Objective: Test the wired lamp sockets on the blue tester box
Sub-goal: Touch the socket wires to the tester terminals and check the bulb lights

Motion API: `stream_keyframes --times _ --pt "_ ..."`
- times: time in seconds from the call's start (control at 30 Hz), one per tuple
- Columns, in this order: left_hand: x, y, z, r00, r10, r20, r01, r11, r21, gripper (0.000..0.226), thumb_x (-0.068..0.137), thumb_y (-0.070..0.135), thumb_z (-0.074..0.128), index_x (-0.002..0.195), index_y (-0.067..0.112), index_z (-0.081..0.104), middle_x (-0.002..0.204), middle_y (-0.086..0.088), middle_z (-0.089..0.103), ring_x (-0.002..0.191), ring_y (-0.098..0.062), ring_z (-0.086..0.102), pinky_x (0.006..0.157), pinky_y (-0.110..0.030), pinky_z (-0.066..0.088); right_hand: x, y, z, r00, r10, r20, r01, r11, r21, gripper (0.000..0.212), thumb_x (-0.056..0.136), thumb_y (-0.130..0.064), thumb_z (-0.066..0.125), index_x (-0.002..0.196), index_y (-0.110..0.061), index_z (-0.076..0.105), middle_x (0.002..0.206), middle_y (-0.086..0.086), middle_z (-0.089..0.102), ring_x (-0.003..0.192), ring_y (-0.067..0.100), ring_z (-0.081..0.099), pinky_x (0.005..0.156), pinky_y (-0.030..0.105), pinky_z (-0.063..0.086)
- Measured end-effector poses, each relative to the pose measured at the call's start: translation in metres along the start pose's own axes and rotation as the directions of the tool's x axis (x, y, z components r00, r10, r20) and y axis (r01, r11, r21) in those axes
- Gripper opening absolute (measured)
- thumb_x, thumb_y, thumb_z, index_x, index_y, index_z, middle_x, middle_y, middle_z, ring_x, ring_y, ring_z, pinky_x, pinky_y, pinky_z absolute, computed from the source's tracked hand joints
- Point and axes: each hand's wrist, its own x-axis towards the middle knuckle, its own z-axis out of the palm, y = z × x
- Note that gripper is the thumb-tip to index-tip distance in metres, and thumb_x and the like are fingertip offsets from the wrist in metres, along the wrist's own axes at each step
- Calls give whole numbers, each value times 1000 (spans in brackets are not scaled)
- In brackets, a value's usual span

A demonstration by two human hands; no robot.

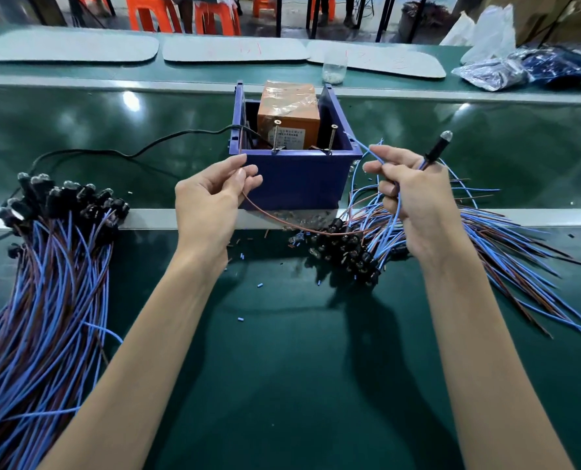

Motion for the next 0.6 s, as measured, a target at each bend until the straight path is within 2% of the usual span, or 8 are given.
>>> stream_keyframes --times 0.13,0.23,0.3,0.4,0.6 --pt "-2 0 0 999 -35 12 35 999 3 26 94 3 58 119 9 60 73 2 75 66 -14 72 65 -18 55 1 4 3 1000 -16 8 16 1000 15 27 94 6 41 99 -9 63 74 -1 70 45 3 34 40 11 28" --pt "-6 0 2 999 -49 18 48 998 37 17 93 7 61 110 10 63 72 2 75 57 -14 69 60 -19 54 2 5 3 1000 -21 4 20 1000 15 25 94 5 43 93 -11 62 70 -4 71 44 2 36 41 11 29" --pt "-7 0 3 999 -46 16 46 998 50 10 92 8 62 99 12 68 73 2 75 57 -13 69 60 -18 54 2 5 3 1000 -22 8 22 1000 10 24 94 4 44 92 -12 62 69 -5 72 45 2 37 42 11 30" --pt "-8 0 4 999 -40 20 39 998 46 12 93 10 62 91 17 71 74 4 75 59 -9 69 63 -16 53 1 6 3 1000 -25 10 25 1000 -2 23 94 3 46 91 -12 64 71 -5 72 47 2 38 42 11 30" --pt "-6 -2 7 999 -50 12 49 998 45 24 94 -1 53 98 16 70 85 4 73 65 -3 67 66 -12 50 -1 6 5 1000 -19 16 19 999 -34 20 92 1 49 100 -7 65 80 -2 74 49 4 40 38 11 26"
